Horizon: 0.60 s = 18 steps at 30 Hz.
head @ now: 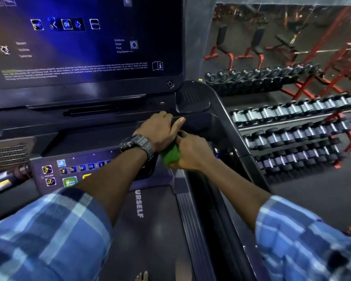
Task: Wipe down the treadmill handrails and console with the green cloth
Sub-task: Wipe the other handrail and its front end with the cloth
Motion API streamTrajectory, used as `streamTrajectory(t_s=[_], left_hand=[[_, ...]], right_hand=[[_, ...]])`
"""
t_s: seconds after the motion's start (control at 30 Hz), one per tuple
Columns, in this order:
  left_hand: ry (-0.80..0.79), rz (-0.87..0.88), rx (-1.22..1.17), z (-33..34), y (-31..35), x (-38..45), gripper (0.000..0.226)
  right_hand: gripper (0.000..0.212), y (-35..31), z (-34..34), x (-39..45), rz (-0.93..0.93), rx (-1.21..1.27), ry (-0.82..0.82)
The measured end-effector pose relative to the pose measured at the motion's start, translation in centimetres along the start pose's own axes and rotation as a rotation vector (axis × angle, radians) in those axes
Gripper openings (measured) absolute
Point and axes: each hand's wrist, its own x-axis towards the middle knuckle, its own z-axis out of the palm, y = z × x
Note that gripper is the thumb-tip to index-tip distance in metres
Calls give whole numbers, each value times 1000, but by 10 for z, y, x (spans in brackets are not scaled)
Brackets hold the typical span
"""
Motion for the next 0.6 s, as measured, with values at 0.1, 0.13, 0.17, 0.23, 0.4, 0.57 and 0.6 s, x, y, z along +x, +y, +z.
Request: streamTrajectory(t_s=[0.1, 0.13, 0.17, 0.23, 0.4, 0.57, 0.6], left_hand=[[-11, -5, -22, 1, -2, 2, 75], [-12, -1, -15, 3, -2, 2, 76], [-10, 5, -5, 3, -3, 3, 78], [2, 10, 8, 4, -4, 2, 79], [14, 14, 18, -1, -1, -3, 77], [-19, 11, 37, -4, 3, -3, 74], [-34, 10, 45, -4, 4, -2, 76]], right_hand=[[65, -23, 2, 7, 20, 68, 135], [67, -20, 6, 3, -2, 48, 148], [70, -10, 10, -4, -17, 17, 143], [77, 23, 15, -24, 17, -63, 125], [78, 65, 22, -46, 125, -140, 150], [72, 10, 12, -3, 6, -80, 50], [73, 4, 9, 1, -20, -63, 29]])
